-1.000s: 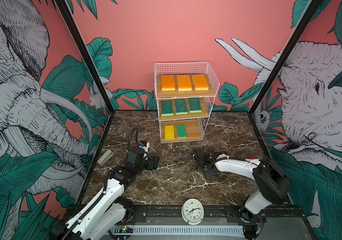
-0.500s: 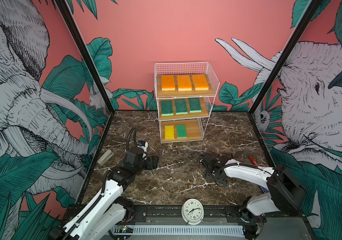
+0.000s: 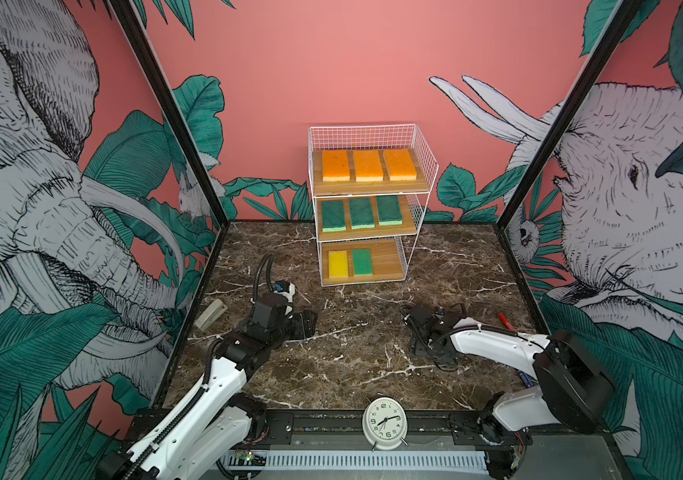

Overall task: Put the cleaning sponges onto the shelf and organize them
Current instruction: 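Lift the yellow sponge and carry it toward the bottom shelf with the right gripper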

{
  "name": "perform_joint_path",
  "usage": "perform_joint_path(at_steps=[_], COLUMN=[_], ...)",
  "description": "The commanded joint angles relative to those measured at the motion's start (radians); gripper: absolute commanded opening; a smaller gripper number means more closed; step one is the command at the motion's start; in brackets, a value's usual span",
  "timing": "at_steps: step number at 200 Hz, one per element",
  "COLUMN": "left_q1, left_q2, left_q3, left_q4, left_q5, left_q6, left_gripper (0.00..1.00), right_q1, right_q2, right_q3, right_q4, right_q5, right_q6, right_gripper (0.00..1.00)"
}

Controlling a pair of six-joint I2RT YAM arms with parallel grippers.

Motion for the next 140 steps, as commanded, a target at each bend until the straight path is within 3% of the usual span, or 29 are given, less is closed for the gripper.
perform_joint_path(at_steps=[1,73,140], left_q1=[0.003,0.001,-0.016], left_q2=[0.000,0.000,0.003], left_q3=[0.034,0.023,0.033], left_q4=[0.000,-0.017,-0.035], left_q5=[0.004,-0.057,-0.097], left_q6=[-0.022,-0.090,-0.113], left_gripper=[0.78,0.76,0.75], right_q1=[-0.015,-0.027,-0.027], right_q2=[-0.008,0.041,0.033], right_q3=[-0.047,-0.064,-0.089], right_q4=[0.067,0.129,0.172], right_q5=[-0.015,-0.041,-0.080], right_q6=[-0.042,-0.162,-0.166], right_gripper=[0.89,0.86,0.75])
